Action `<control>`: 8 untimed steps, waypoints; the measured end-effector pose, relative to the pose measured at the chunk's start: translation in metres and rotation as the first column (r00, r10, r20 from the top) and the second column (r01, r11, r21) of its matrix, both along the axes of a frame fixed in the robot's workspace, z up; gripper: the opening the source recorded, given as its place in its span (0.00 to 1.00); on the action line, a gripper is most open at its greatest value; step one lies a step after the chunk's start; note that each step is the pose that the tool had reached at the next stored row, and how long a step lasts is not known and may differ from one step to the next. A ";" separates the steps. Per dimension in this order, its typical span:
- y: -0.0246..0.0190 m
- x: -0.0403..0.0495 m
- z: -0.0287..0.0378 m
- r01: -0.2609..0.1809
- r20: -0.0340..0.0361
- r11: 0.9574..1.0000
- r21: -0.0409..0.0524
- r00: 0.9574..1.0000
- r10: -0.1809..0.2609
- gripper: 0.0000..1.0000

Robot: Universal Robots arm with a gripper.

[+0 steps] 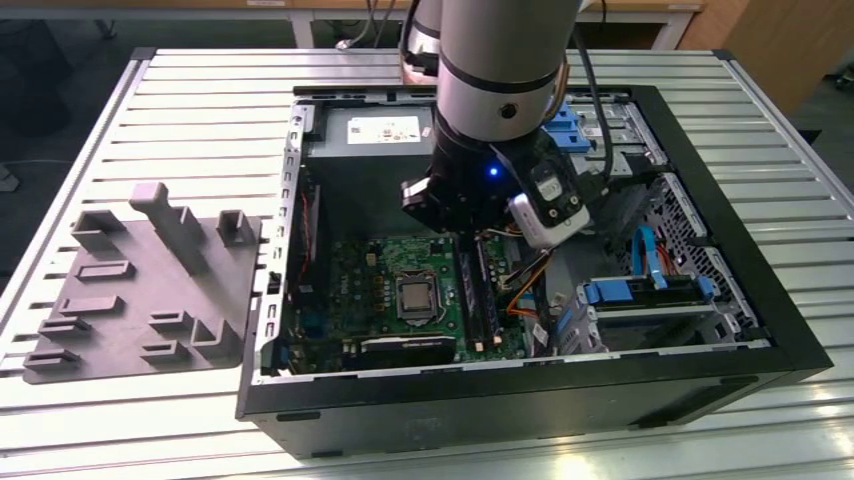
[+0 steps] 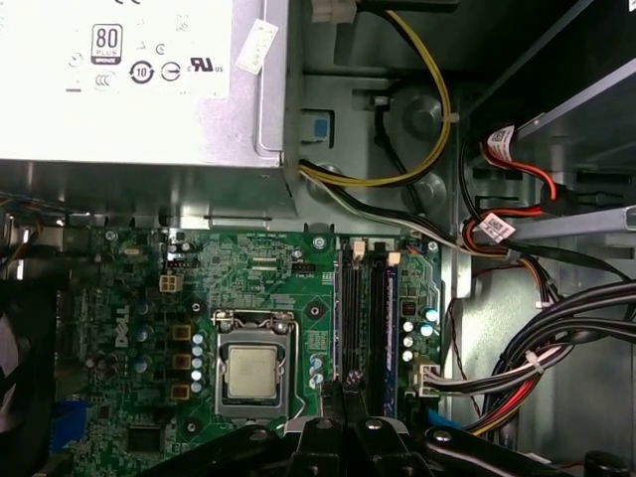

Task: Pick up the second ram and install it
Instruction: 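Insert the second ram into the second slot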

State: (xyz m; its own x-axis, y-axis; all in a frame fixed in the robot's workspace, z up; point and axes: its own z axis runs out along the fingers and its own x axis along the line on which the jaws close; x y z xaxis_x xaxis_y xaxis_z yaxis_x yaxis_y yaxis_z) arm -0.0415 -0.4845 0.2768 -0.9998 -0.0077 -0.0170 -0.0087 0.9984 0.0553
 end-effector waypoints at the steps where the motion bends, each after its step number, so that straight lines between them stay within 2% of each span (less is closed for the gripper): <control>1: 0.0000 0.0002 -0.0004 0.001 0.000 1.000 0.000 1.000 -0.001 0.11; 8: 0.0000 0.0010 -0.0043 0.008 0.000 1.000 0.000 1.000 -0.008 0.11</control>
State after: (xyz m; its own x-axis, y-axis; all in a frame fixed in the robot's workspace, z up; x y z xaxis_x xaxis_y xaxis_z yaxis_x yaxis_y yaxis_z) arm -0.0405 -0.4845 0.2724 -0.9999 0.0006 -0.0170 -0.0003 0.9985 0.0553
